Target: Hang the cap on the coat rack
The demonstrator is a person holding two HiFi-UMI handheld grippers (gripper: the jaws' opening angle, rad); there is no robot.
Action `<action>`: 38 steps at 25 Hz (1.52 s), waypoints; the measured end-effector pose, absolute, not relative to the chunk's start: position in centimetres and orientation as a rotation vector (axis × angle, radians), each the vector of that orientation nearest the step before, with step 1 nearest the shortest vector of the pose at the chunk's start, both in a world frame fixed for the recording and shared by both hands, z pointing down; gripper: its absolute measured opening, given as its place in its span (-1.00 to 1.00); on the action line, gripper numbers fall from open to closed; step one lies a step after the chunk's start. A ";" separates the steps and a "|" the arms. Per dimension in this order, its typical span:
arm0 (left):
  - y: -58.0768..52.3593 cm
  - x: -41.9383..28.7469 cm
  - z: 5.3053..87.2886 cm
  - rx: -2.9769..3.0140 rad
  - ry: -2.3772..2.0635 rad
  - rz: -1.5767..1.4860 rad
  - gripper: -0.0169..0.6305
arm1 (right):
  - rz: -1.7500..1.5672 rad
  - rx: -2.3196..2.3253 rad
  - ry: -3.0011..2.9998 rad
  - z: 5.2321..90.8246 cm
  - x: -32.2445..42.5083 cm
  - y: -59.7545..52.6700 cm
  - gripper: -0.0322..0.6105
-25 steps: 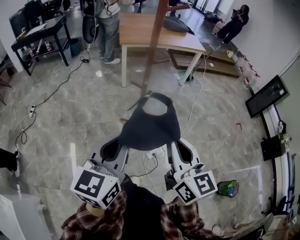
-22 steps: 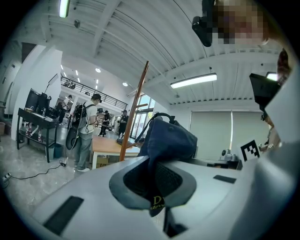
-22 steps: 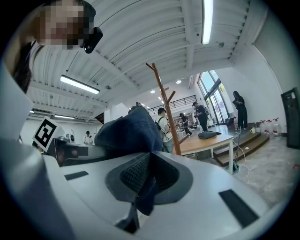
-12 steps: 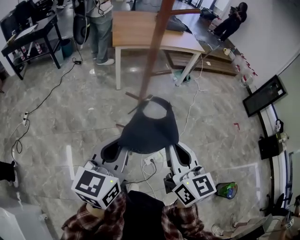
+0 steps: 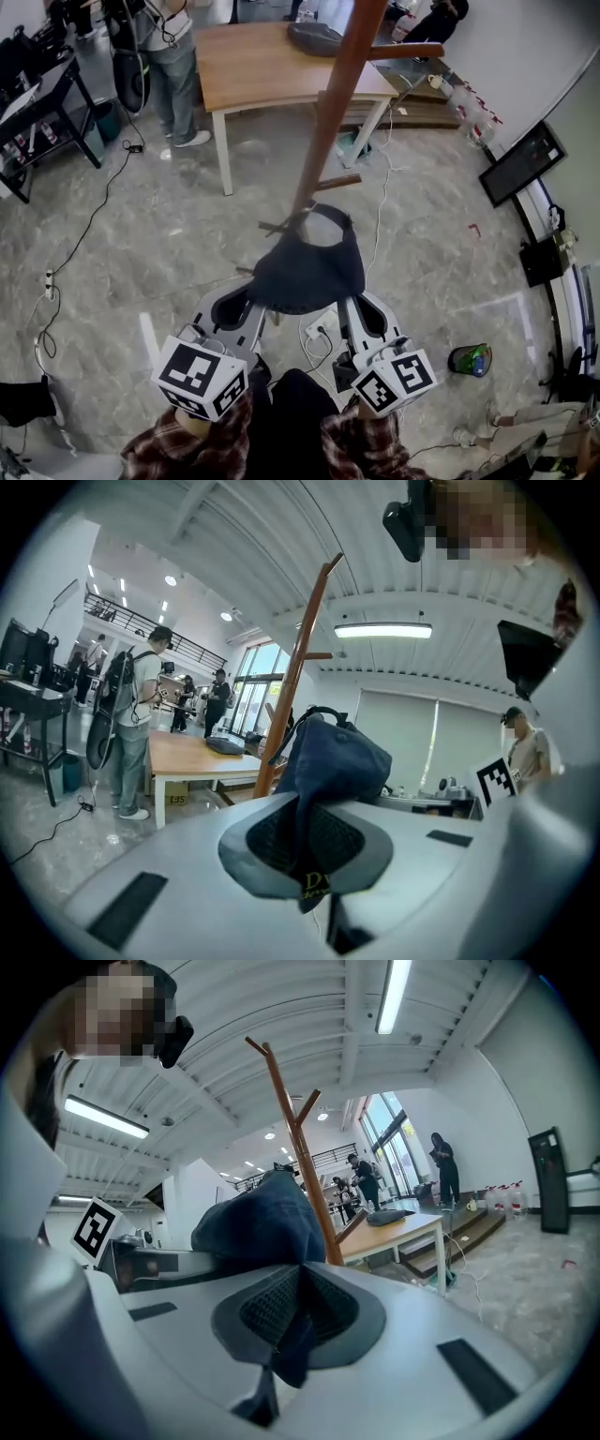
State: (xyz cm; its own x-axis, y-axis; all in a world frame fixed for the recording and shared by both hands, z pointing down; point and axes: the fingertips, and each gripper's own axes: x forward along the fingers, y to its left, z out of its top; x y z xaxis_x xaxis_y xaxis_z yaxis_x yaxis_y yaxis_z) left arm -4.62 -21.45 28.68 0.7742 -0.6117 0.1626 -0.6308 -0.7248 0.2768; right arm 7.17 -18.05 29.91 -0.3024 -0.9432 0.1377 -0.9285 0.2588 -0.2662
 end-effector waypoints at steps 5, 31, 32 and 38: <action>-23.6 -4.2 29.6 2.646 -0.864 0.137 -0.89 | -0.527 -1.896 2.388 30.9 7.4 -19.5 -0.85; -25.0 -1.2 42.6 2.475 -0.885 0.345 -0.89 | -0.795 -1.961 2.416 43.6 10.7 -21.6 -0.85; -25.3 -1.0 43.3 2.472 -0.888 0.351 -0.89 | -0.797 -1.965 2.414 44.3 10.8 -22.0 -0.85; -27.0 -0.3 47.3 2.441 -0.927 0.378 -0.89 | -0.822 -1.973 2.413 48.5 11.7 -23.7 -0.85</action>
